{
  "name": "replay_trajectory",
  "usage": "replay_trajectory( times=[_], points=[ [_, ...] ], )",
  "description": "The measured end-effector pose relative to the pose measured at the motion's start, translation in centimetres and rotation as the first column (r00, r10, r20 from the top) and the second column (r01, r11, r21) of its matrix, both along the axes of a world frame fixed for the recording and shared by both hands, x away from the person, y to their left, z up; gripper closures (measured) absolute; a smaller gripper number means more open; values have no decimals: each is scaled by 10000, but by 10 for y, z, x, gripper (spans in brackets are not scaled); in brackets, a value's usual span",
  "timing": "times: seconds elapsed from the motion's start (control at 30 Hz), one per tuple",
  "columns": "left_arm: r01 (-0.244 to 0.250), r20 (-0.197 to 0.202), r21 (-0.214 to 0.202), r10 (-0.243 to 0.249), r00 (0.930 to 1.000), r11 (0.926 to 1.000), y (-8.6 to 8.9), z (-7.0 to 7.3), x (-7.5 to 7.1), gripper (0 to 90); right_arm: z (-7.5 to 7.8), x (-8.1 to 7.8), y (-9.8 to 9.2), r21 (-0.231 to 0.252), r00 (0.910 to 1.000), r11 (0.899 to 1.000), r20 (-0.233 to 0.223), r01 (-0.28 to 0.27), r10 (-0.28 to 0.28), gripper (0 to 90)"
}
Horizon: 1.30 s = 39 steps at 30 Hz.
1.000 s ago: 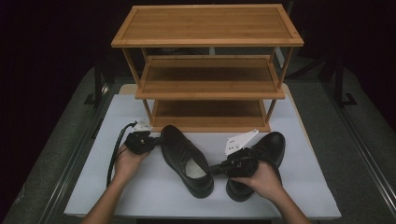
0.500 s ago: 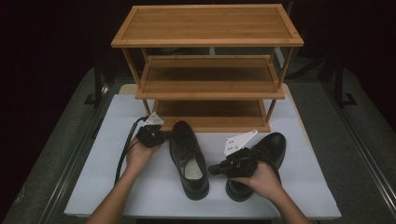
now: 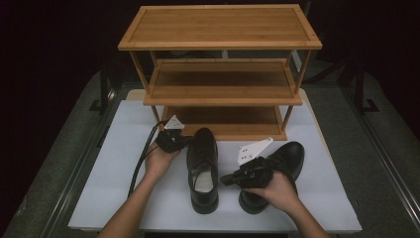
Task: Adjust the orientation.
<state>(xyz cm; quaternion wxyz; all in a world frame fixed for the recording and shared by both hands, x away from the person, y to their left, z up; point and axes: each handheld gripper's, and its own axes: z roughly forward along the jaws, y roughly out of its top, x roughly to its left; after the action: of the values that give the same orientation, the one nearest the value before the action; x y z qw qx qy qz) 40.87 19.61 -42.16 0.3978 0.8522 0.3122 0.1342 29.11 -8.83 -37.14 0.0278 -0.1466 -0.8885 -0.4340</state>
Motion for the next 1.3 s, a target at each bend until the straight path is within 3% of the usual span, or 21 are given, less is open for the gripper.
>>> replay_trajectory(
  times=[0.2, 0.3, 0.43, 0.63, 0.67, 0.73, 0.8, 0.97, 1.1, 1.2, 1.23, 1.27, 1.3],
  points=[
    [207, -212, -9, -207, 9996, 9998, 10, 6, -8, 895, 3, -1, -3, 179, 9998, 9997, 43, 184, -184, 896],
    [256, -336, -110, -260, 9991, 9996, 15, 11, -14, 787, 6, -1, -7, 294, 9992, 9989, 103, 372, -375, 820],
    [520, -587, 68, -515, 9969, 9986, 27, 20, -33, 666, 13, -1, -24, 454, 9926, 9920, 253, 1177, -1189, 705],
    [751, -818, -616, -800, 9934, 9953, 38, 33, -55, 574, 20, -3, -44, 508, 9783, 9790, 535, 1975, -2001, 625],
    [909, -914, -854, -987, 9909, 9922, 39, 35, -66, 562, 22, -4, -52, 579, 9723, 9735, 636, 2214, -2249, 605],
    [1000, -926, -823, -1075, 9899, 9916, 40, 34, -73, 560, 23, -5, -56, 598, 9689, 9704, 686, 2341, -2379, 605],
    [1026, -979, -589, -1080, 9893, 9930, 42, 28, -89, 560, 24, -9, -70, 664, 9569, 9593, 797, 2745, -2793, 587],
    [1523, -1114, -106, -1525, 9820, 9883, 46, 7, -109, 523, 23, -15, -101, 828, 9269, 9297, 861, 3588, -3654, 546],
    [1689, -1328, 42, -1669, 9770, 9856, 44, -2, -111, 513, 19, -21, -129, 971, 8886, 8925, 939, 4406, -4489, 517],
    [2001, -1573, 17, -1974, 9676, 9798, 36, -10, -108, 510, 13, -26, -149, 886, 8578, 8622, 921, 4987, -5056, 495],
    [2001, -1573, 17, -1974, 9676, 9798, 36, -10, -108, 510, 13, -26, -149, 886, 8578, 8622, 921, 4987, -5056, 495],
    [2126, -1618, 230, -2062, 9650, 9769, 32, -14, -108, 510, 9, -30, -162, 939, 8367, 8405, 855, 5337, -5409, 488],
    [2126, -1618, 230, -2062, 9650, 9769, 32, -14, -108, 510, 7, -32, -168, 978, 8271, 8303, 812, 5487, -5561, 488]
  ],
)
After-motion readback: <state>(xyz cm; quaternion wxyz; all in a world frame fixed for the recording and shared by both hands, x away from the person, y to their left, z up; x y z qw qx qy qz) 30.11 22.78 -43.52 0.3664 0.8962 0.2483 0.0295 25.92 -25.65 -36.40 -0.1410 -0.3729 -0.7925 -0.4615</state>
